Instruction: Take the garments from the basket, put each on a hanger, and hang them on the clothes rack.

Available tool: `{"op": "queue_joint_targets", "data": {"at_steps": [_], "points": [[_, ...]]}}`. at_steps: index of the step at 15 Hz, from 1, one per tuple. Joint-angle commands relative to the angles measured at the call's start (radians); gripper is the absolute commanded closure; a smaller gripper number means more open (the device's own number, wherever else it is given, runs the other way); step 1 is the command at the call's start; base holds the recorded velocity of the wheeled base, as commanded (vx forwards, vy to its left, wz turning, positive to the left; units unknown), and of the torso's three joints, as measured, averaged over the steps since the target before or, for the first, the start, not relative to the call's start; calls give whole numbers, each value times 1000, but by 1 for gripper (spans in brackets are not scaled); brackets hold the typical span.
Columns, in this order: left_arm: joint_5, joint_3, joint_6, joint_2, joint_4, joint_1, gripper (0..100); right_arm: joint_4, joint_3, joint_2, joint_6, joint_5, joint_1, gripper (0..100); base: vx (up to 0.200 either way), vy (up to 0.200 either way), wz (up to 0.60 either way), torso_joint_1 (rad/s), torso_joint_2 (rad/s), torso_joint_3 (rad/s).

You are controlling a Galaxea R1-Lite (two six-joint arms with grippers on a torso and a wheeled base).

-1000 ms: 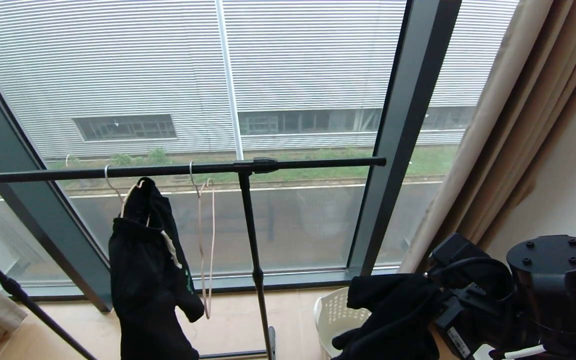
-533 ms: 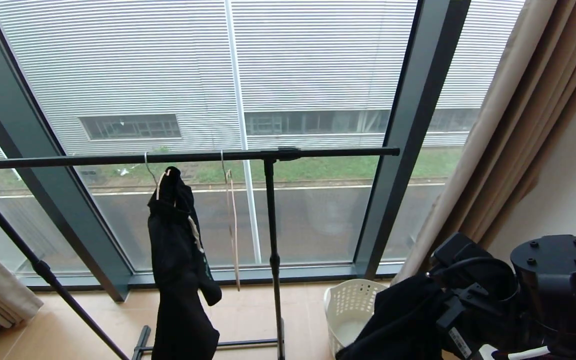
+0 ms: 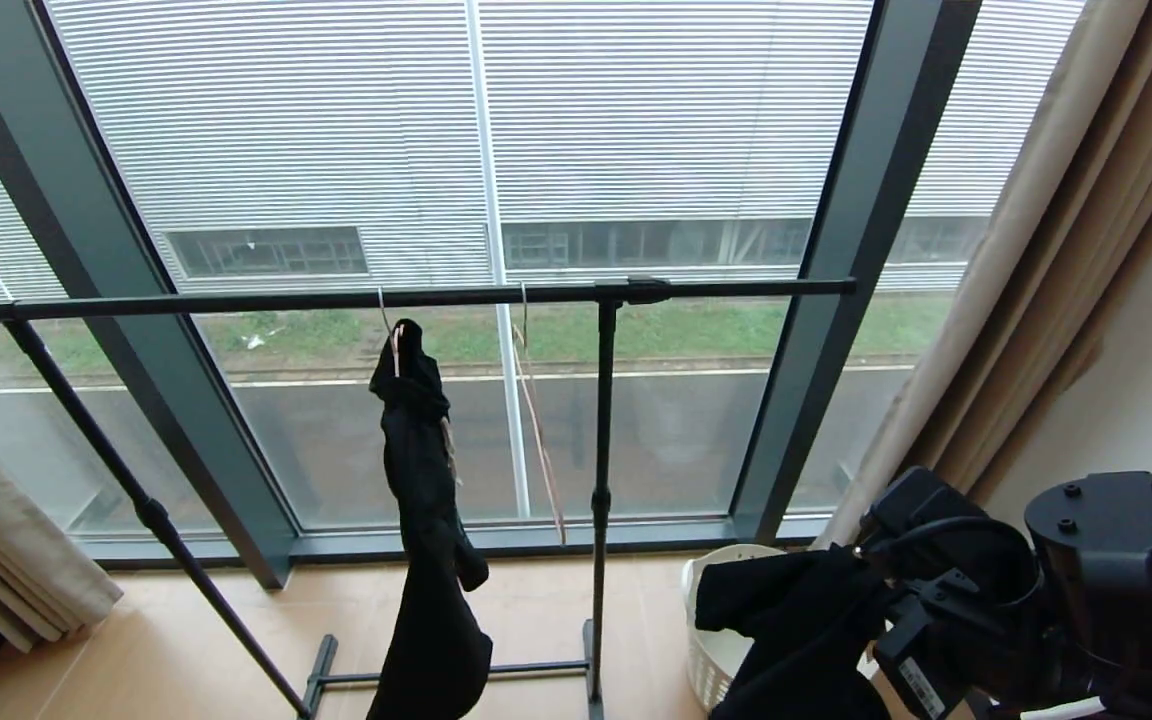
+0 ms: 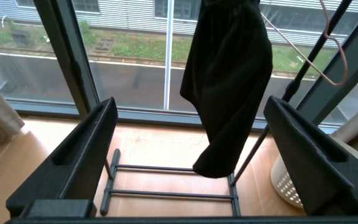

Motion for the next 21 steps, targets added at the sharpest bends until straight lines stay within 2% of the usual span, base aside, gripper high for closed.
{"op": "queue_joint_targets", "data": {"at_steps": [1,9,10,11,12,14,15,16,18,20,21], "points": [[2,0,-1,1,-1,-1,0,0,1,1,-1,-1,1,100,-200,0,0,2,2,2],[-1,0,5,15,2,-6,0,-7,1,9,-5,-1,5,100,0,0,0,0,0,0],[-1,0,5,164,1,-9,0,-1,-54,29,27,3,5,100,0,0,0,0,0,0],[-5,-8,3,270,-9,-20,0,9,-99,39,122,-1,7,100,0,0,0,0,0,0],[-68,-43,-18,382,-52,-66,0,57,-162,62,200,-1,7,100,0,0,0,0,0,0],[-151,-120,-86,632,-105,-92,0,264,-329,98,269,-1,2,100,0,0,0,0,0,0],[-163,-144,-112,762,-145,-110,0,390,-435,122,346,-1,4,100,0,0,0,0,0,0],[-165,-146,-127,819,-177,-127,0,440,-478,141,386,-1,5,100,0,0,0,0,0,0],[-159,-130,-204,1095,-391,-263,0,667,-666,217,564,1,7,100,0,0,0,0,0,0],[-159,-157,-245,1222,-453,-339,0,707,-700,262,605,-5,24,100,0,0,0,0,0,0],[-153,-207,-293,1359,-499,-425,0,697,-703,300,610,-31,44,100,0,0,0,0,0,0]]}}
